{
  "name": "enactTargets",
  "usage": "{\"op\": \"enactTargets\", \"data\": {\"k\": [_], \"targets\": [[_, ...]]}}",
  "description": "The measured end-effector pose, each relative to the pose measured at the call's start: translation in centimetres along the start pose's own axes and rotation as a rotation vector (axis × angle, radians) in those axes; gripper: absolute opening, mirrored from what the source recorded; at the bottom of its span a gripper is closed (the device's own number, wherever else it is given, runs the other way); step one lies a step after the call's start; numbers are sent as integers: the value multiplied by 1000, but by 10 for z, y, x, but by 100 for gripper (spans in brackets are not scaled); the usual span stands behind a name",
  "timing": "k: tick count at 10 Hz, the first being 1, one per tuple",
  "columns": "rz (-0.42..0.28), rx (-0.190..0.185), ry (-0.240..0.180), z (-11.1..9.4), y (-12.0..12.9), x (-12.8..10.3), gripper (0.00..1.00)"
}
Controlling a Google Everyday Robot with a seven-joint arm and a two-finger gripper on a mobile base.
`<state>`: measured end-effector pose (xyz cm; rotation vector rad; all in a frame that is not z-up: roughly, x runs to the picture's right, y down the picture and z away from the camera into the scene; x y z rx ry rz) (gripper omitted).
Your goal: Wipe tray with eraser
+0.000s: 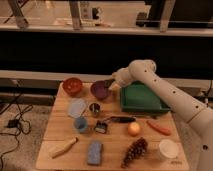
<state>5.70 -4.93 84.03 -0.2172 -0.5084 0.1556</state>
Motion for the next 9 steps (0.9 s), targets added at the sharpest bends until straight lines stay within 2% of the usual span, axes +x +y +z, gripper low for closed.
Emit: {"op": "enactTargets", "data": {"k": [4, 7, 9], "targets": [[82, 81, 31, -33, -31, 54, 4], [133, 113, 62, -36, -47, 76, 4], [160, 118, 88, -33, -51, 90, 4]]}}
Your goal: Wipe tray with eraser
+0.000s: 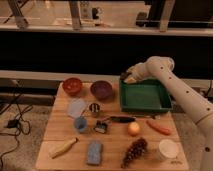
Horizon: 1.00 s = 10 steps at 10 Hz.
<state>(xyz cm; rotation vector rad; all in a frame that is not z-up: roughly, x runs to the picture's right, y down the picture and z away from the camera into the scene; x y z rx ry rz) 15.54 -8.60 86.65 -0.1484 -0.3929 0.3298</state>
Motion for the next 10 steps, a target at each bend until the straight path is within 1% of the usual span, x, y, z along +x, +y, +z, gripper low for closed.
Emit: {"op": "enactTargets", "data": {"k": [1, 2, 3, 4, 6, 9, 10], "targets": [[15, 4, 11, 3, -3, 6, 4], [32, 14, 29, 2, -7, 18, 4], [52, 29, 42, -1, -12, 30, 4], [58, 34, 47, -3, -14, 35, 4], [56, 32, 44, 0, -13, 32, 4], [61, 34, 46, -2, -13, 35, 4], [81, 39, 54, -1, -15, 36, 4]]}}
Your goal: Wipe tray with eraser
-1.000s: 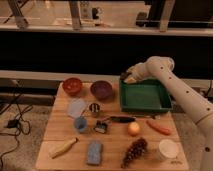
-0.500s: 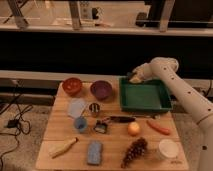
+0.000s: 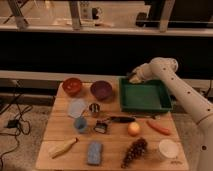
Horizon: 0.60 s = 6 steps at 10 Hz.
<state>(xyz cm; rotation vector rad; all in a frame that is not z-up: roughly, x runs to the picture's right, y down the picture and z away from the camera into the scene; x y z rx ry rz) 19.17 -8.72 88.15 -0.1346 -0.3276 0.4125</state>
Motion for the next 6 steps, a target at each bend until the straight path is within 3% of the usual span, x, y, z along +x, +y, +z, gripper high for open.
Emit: {"op": "enactTargets", "data": {"k": [2, 6], "targets": [[59, 20, 14, -2, -11, 10, 4], [242, 62, 62, -17, -47, 80, 4]]}}
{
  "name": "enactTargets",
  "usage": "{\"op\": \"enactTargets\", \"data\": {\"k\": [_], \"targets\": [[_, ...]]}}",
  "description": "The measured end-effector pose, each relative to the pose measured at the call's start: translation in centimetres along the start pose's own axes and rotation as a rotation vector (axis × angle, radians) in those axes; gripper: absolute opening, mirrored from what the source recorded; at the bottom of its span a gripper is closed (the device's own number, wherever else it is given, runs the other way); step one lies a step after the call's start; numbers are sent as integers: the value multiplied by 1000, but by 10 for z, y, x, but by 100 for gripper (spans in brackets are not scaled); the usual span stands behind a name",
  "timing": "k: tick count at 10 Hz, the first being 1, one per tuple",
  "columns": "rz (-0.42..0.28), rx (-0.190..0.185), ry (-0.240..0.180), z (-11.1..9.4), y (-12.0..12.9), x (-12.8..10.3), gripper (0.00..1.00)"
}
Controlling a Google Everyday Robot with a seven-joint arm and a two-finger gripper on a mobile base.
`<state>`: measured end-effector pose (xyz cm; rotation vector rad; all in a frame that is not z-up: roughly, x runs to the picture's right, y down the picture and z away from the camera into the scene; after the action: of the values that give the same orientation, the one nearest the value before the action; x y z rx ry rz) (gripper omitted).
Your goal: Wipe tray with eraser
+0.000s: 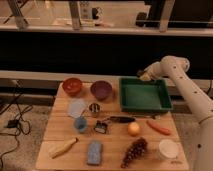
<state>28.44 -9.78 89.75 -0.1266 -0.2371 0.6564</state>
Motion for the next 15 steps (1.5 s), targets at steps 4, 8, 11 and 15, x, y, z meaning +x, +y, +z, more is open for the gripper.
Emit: {"op": "enactTargets", "data": {"k": [4, 8, 11, 15], "targets": [[94, 6, 66, 13, -9, 32, 4], [106, -10, 113, 22, 0, 44, 4], [118, -14, 154, 26, 1, 60, 4], [130, -21, 189, 32, 0, 74, 4]]}}
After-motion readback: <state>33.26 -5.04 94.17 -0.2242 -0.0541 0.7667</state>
